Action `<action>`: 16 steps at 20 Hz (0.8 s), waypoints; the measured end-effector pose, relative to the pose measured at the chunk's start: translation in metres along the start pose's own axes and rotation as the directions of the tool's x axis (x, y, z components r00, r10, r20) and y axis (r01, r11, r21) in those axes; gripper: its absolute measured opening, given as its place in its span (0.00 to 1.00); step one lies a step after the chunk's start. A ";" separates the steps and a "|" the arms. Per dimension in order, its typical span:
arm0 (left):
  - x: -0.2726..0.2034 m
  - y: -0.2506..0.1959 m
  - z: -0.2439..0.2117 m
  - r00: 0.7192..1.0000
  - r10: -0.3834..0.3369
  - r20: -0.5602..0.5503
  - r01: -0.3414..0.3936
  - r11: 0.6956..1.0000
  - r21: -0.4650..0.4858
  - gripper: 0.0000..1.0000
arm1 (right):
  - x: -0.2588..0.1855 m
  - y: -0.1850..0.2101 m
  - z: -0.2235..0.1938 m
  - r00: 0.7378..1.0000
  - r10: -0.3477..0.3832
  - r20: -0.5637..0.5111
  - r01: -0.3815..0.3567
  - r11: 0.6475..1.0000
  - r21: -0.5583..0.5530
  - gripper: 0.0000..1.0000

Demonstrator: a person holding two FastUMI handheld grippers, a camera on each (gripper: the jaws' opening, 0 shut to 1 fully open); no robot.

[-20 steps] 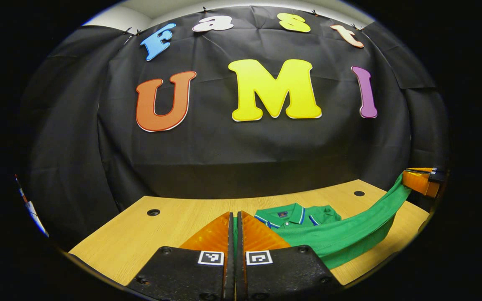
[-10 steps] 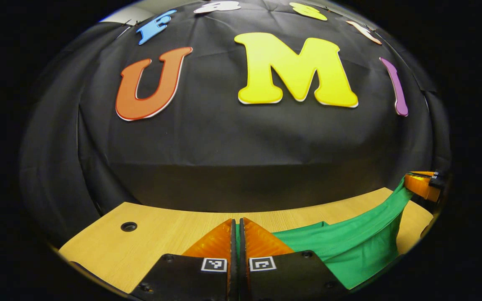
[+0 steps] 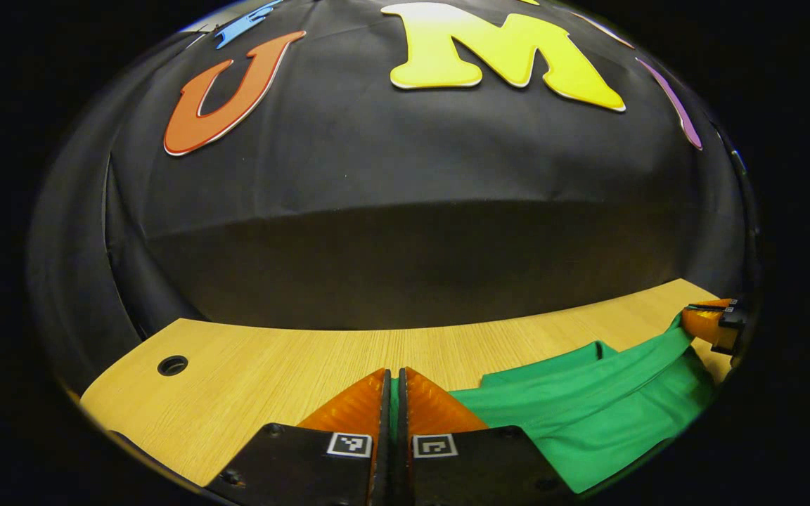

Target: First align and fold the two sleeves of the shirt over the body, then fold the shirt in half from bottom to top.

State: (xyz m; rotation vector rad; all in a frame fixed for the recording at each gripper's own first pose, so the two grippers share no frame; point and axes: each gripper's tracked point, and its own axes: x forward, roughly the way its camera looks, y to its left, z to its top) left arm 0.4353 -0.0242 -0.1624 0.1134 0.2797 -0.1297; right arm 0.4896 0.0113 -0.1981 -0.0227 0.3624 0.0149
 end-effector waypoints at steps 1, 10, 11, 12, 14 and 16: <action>-0.001 0.001 -0.003 1.000 0.001 -0.003 -0.001 1.000 -0.016 0.12 | 0.000 -0.001 0.001 1.000 0.004 0.005 -0.004 1.000 0.017 0.01; -0.002 0.002 -0.012 0.999 0.028 -0.027 -0.029 0.999 -0.020 1.00 | -0.009 -0.015 0.002 1.000 0.007 0.018 -0.008 0.999 0.049 0.89; -0.003 0.002 -0.011 0.999 0.032 -0.027 -0.033 0.999 -0.020 1.00 | -0.011 -0.016 0.004 1.000 0.003 0.019 -0.003 0.999 0.046 0.90; -0.004 0.002 -0.010 0.999 0.033 -0.027 -0.033 0.999 -0.020 1.00 | -0.014 -0.016 0.009 1.000 0.002 0.023 -0.003 0.999 0.046 0.92; -0.009 -0.001 -0.003 0.999 0.033 -0.026 -0.033 0.999 -0.024 1.00 | -0.025 -0.016 0.028 0.999 0.002 0.052 -0.004 0.999 0.044 0.97; -0.021 -0.005 0.007 0.999 0.029 -0.031 -0.030 0.999 -0.034 1.00 | -0.042 -0.016 0.046 0.997 -0.006 0.077 0.006 1.000 0.012 0.96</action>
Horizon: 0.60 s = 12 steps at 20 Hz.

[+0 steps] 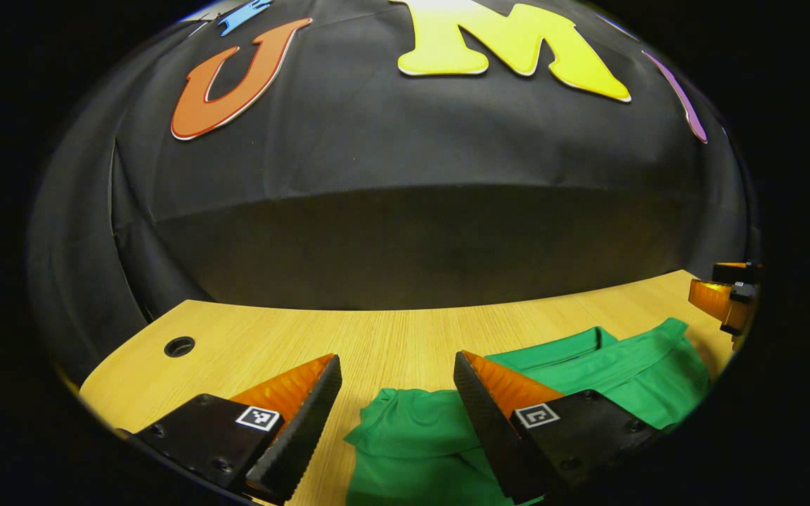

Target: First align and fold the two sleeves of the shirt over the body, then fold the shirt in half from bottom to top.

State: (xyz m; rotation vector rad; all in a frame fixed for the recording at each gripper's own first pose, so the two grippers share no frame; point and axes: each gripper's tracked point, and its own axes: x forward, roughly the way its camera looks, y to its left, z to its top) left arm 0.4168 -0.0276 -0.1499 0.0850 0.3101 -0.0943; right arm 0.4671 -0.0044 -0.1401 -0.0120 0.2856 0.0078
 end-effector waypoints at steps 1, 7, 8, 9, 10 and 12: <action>-0.009 -0.001 0.007 1.000 0.001 0.004 -0.001 1.000 -0.021 1.00 | -0.010 -0.001 0.008 1.000 -0.004 0.015 0.004 1.000 -0.008 0.96; -0.081 -0.005 0.040 0.998 -0.013 0.054 0.015 0.999 -0.037 1.00 | -0.086 0.009 0.047 0.997 0.015 0.072 -0.013 1.000 -0.027 0.97; -0.096 -0.003 0.045 0.998 -0.007 0.070 0.009 1.000 -0.028 1.00 | -0.103 0.008 0.054 0.995 0.014 0.097 -0.011 0.999 -0.035 0.97; -0.112 -0.003 0.048 0.997 -0.003 0.082 0.006 1.000 -0.029 1.00 | -0.121 0.007 0.060 0.993 0.012 0.117 -0.007 0.999 -0.042 0.95; -0.128 -0.002 0.052 0.996 0.000 0.093 0.004 0.999 -0.035 1.00 | -0.140 0.006 0.064 0.991 0.010 0.130 -0.004 0.999 -0.045 0.95; -0.165 -0.003 0.058 0.994 -0.002 0.112 0.006 0.999 -0.038 1.00 | -0.178 0.007 0.072 0.987 0.018 0.157 -0.012 0.999 -0.041 0.95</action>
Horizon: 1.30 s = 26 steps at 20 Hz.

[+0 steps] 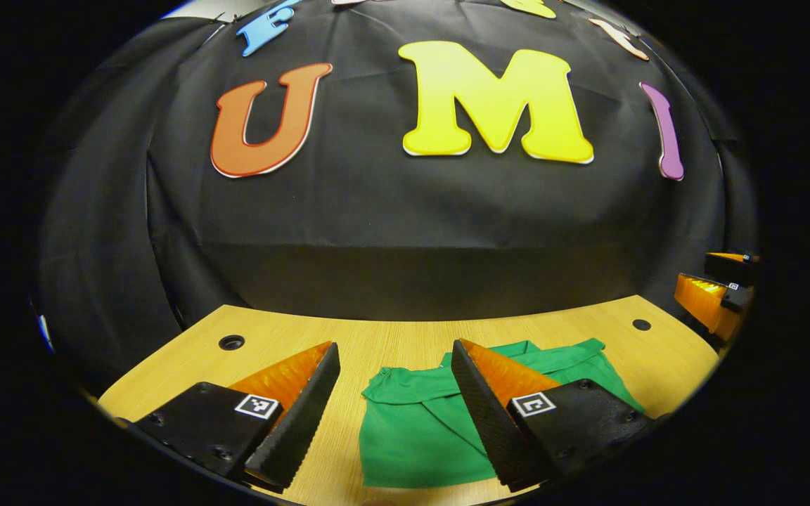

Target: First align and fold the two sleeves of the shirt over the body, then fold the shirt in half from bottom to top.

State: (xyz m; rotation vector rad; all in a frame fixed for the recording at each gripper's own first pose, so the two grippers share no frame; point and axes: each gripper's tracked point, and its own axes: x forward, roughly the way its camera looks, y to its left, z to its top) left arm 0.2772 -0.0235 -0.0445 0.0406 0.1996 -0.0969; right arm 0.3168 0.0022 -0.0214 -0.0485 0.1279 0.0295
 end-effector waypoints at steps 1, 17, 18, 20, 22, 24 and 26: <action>-0.017 0.000 0.004 1.000 0.005 0.010 -0.006 1.000 0.004 1.00 | -0.018 0.000 0.005 1.000 0.005 0.012 -0.005 1.000 0.004 0.95; -0.294 -0.013 0.005 0.987 0.004 0.159 -0.010 0.999 0.037 1.00 | -0.319 -0.056 0.006 0.992 -0.019 0.128 0.002 0.992 0.127 0.95; -0.313 -0.013 0.006 0.983 0.003 0.182 -0.011 0.999 0.043 1.00 | -0.340 -0.060 0.002 0.990 -0.023 0.142 0.007 0.994 0.113 0.96; -0.343 -0.012 0.001 0.978 0.011 0.207 -0.023 0.998 0.054 1.00 | -0.374 -0.063 -0.011 0.987 -0.039 0.153 0.029 0.997 0.069 0.95; -0.366 -0.015 -0.008 0.973 0.015 0.230 -0.025 0.999 0.040 1.00 | -0.398 -0.051 -0.036 0.992 -0.021 0.124 0.017 0.999 0.032 0.95; -0.377 -0.030 -0.029 0.976 -0.023 0.217 0.015 0.999 0.035 1.00 | -0.413 -0.036 -0.057 0.996 0.020 0.090 -0.021 1.000 0.011 0.95; -0.380 -0.036 -0.043 0.978 -0.040 0.204 0.029 0.998 0.058 1.00 | -0.418 -0.031 -0.063 0.996 0.025 0.081 -0.024 1.000 -0.013 0.96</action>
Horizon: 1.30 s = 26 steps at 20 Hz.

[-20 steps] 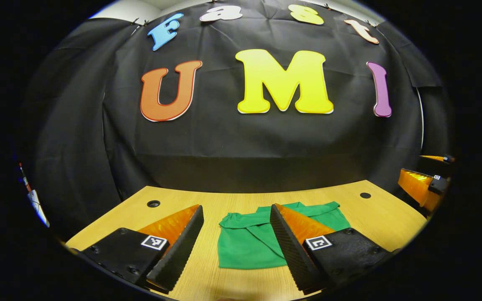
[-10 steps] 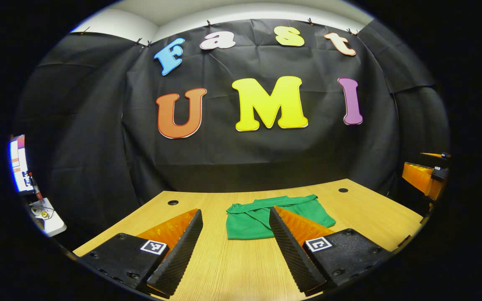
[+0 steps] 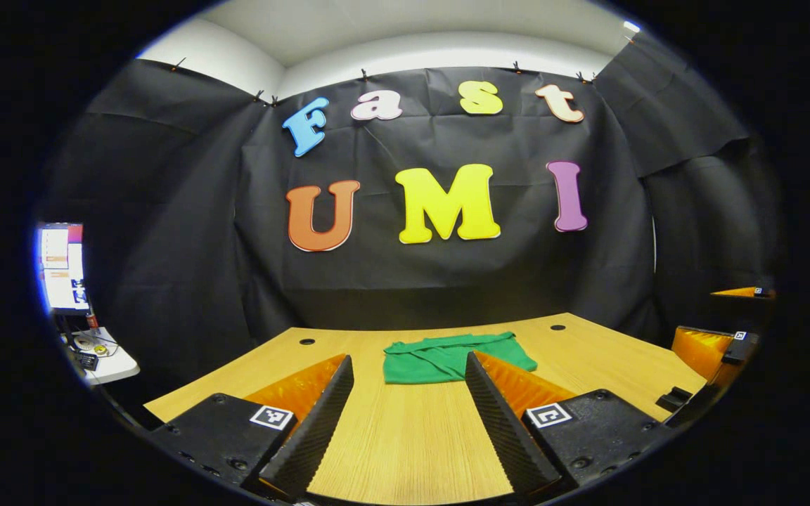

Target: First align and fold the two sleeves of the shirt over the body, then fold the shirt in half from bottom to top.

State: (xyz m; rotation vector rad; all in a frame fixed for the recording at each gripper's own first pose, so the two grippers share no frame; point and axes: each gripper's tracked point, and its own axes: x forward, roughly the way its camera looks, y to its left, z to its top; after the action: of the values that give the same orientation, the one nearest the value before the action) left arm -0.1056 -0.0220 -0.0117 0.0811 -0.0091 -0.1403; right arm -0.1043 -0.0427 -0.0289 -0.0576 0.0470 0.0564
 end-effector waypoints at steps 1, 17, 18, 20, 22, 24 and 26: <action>0.001 0.007 -0.003 1.000 0.009 -0.002 -0.009 1.000 0.004 1.00 | -0.001 -0.001 0.001 1.000 -0.008 0.009 0.008 1.000 -0.009 0.95; 0.012 0.016 -0.031 0.999 0.001 -0.052 -0.004 0.999 -0.043 1.00 | 0.007 0.007 0.004 0.997 -0.053 0.063 0.053 0.999 -0.001 0.97; 0.012 0.014 -0.030 0.999 -0.001 -0.049 -0.001 0.999 -0.043 1.00 | 0.006 0.006 0.003 0.996 -0.058 0.064 0.058 0.998 -0.004 0.97; 0.012 0.006 -0.031 0.998 -0.017 -0.053 0.015 0.999 -0.044 1.00 | 0.007 0.005 0.001 0.996 -0.059 0.062 0.060 0.998 0.000 0.97; 0.012 0.003 -0.032 0.998 -0.025 -0.053 0.023 0.999 -0.041 1.00 | 0.007 0.002 -0.003 0.996 -0.064 0.055 0.064 0.998 0.007 0.95; 0.012 0.000 -0.035 0.998 -0.031 -0.060 0.029 0.999 -0.043 1.00 | 0.008 0.001 -0.007 0.997 -0.070 0.045 0.070 0.998 0.006 0.95; 0.013 0.000 -0.037 0.997 -0.034 -0.066 0.032 0.999 -0.040 1.00 | 0.009 0.002 -0.008 0.997 -0.070 0.041 0.070 0.998 0.005 0.95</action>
State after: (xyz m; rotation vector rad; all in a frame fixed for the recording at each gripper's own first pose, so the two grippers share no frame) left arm -0.0918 -0.0214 -0.0490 0.0472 0.0614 -0.1705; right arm -0.0957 -0.0408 -0.0376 -0.0541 0.0043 -0.0124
